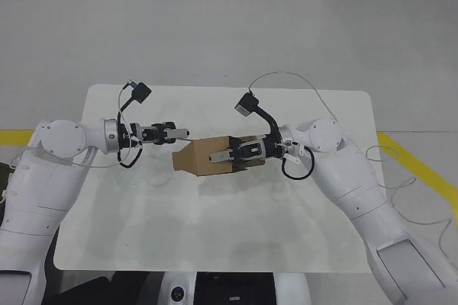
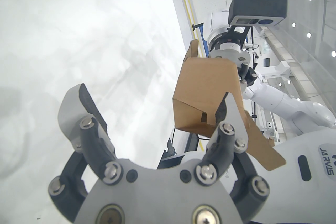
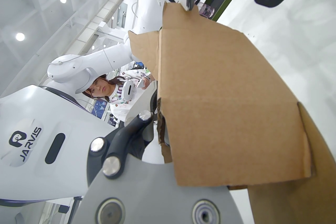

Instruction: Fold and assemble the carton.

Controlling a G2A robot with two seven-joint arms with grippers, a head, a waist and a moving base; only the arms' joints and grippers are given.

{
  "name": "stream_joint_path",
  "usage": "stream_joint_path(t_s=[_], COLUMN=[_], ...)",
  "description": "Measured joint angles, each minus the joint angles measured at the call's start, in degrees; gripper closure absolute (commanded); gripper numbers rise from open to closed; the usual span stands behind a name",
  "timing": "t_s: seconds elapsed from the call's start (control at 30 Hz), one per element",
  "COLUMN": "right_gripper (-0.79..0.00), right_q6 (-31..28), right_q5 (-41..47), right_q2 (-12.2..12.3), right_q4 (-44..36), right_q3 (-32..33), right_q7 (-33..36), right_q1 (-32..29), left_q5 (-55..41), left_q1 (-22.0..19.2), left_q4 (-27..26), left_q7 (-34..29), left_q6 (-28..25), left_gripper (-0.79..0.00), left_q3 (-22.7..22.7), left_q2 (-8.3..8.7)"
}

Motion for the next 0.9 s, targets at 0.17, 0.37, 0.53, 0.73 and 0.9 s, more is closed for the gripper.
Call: stream_joint_path(t_s=[0.17,0.37,0.53,0.73,0.9], right_gripper=[0.000,0.000,0.000,0.000,0.000], right_q6=[0.0,0.2,0.2,0.2,0.1], right_q5=[-0.1,-0.2,-0.1,0.0,0.1], right_q2=[0.2,0.2,0.0,-0.2,-0.3], right_q4=[-0.1,-0.9,-1.1,-0.8,-0.6], right_q3=[0.9,0.9,0.4,0.1,-0.1], right_q7=[-1.1,-1.5,-1.3,-1.1,-1.0], right_q1=[-0.4,-0.7,-0.5,-0.3,-0.3], left_q5=[-0.1,0.0,0.2,0.0,-0.1], left_q1=[0.7,1.4,1.4,1.2,1.2], left_q4=[-1.4,-2.9,-3.7,-3.7,-3.4], left_q7=[-0.8,-1.3,-1.1,-1.0,-0.9], left_q6=[-0.6,-0.6,-0.3,-0.2,-0.1], left_gripper=[-0.785,-0.785,-0.785,-0.785,-0.785], left_q3=[-0.1,0.1,0.6,0.8,0.7], left_q2=[0.15,0.24,0.19,0.16,0.20])
